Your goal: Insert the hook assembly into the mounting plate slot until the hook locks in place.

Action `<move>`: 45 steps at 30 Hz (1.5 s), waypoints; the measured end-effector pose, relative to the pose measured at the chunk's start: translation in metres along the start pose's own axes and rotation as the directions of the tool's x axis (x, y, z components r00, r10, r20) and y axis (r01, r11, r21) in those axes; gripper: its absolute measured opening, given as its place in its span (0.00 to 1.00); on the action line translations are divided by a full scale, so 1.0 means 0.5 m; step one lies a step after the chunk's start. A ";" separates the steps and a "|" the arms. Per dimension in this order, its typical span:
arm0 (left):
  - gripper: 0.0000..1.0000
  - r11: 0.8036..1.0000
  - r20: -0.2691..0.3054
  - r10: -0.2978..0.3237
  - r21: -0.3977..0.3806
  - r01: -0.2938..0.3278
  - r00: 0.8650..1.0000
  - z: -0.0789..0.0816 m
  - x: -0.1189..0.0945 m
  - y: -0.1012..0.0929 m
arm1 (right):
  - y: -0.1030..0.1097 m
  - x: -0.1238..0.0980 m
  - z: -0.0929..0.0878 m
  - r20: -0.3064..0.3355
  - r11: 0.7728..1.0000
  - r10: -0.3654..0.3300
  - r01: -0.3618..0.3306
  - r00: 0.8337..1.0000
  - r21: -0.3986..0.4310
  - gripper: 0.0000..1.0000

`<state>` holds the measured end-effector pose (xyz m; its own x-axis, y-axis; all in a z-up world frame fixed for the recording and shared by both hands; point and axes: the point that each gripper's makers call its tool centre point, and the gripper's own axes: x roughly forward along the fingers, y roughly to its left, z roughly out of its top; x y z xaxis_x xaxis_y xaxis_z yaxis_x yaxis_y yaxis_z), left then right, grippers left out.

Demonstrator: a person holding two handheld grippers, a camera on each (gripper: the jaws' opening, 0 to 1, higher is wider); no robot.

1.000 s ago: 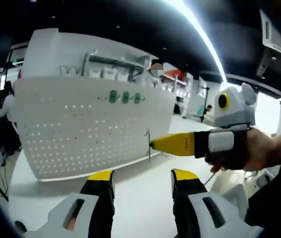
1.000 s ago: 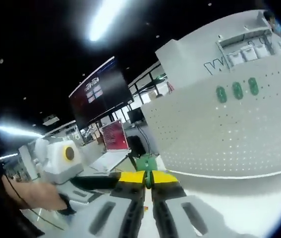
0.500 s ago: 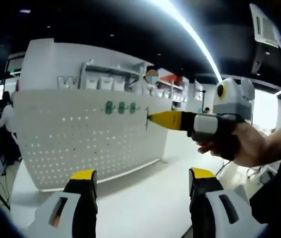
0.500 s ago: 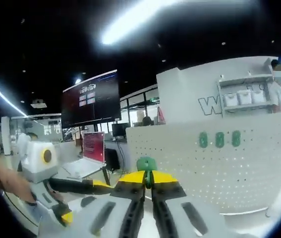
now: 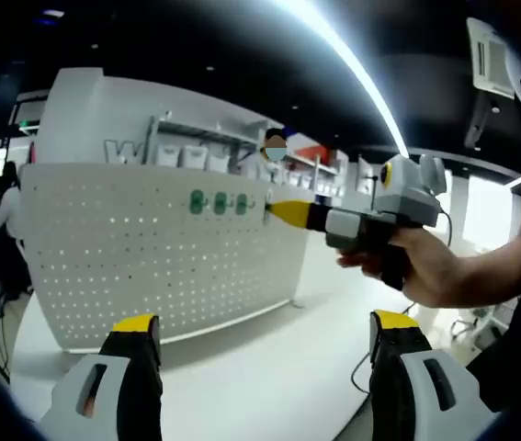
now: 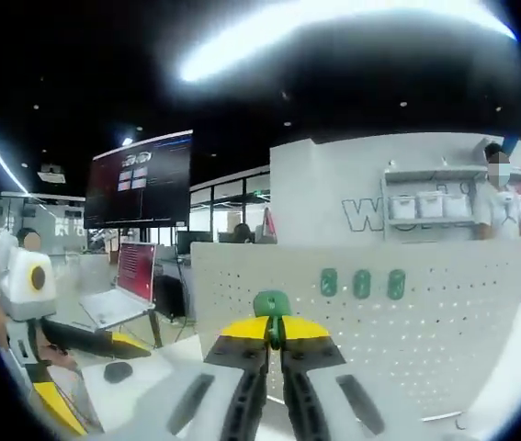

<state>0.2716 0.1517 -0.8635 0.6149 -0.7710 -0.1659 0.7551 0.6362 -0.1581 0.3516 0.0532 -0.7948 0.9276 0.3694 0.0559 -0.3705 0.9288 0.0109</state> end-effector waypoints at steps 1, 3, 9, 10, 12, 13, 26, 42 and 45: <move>0.96 1.000 -0.001 0.001 0.000 -0.001 1.000 0.000 0.000 0.001 | -0.013 0.004 0.001 0.003 1.000 -0.013 0.013 1.000 0.004 0.01; 0.97 1.000 -0.007 0.013 -0.006 -0.013 1.000 -0.003 0.000 0.006 | -0.032 0.008 0.005 0.011 0.999 -0.037 0.036 0.999 0.021 0.01; 0.99 1.000 -0.023 0.019 0.010 -0.019 1.000 -0.010 -0.002 0.008 | -0.072 0.024 0.006 0.028 0.996 -0.086 0.085 0.996 0.025 0.01; 1.00 1.000 -0.020 0.020 0.010 -0.020 1.000 -0.010 -0.002 0.009 | -0.078 0.026 0.005 0.028 0.995 -0.093 0.092 0.995 0.024 0.01; 1.00 1.000 -0.023 0.023 0.008 -0.023 0.999 -0.012 -0.002 0.011 | -0.094 0.030 0.002 0.025 0.993 -0.112 0.111 0.993 0.026 0.01; 1.00 1.000 -0.027 0.024 0.005 -0.024 0.999 -0.014 -0.002 0.013 | -0.103 0.031 0.002 0.026 0.992 -0.122 0.121 0.992 0.024 0.01; 1.00 0.998 -0.043 0.059 -0.018 -0.060 0.997 -0.025 -0.001 0.043 | -0.222 0.062 -0.008 0.021 0.969 -0.246 0.246 0.969 0.014 0.01; 0.97 0.992 -0.081 0.127 -0.016 -0.129 0.989 -0.041 -0.017 0.105 | -0.345 0.097 -0.025 0.016 0.922 -0.384 0.383 0.923 0.066 0.01; 0.97 0.990 -0.081 0.138 -0.009 -0.139 0.987 -0.037 -0.018 0.115 | -0.357 0.108 -0.024 0.018 0.917 -0.395 0.394 0.918 0.059 0.01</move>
<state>0.3052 0.1960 -0.8893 0.6929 -0.6710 -0.2640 0.6601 0.7376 -0.1424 0.4683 -0.0925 -0.8057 0.9975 -0.0287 0.0653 0.0226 0.9956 0.0914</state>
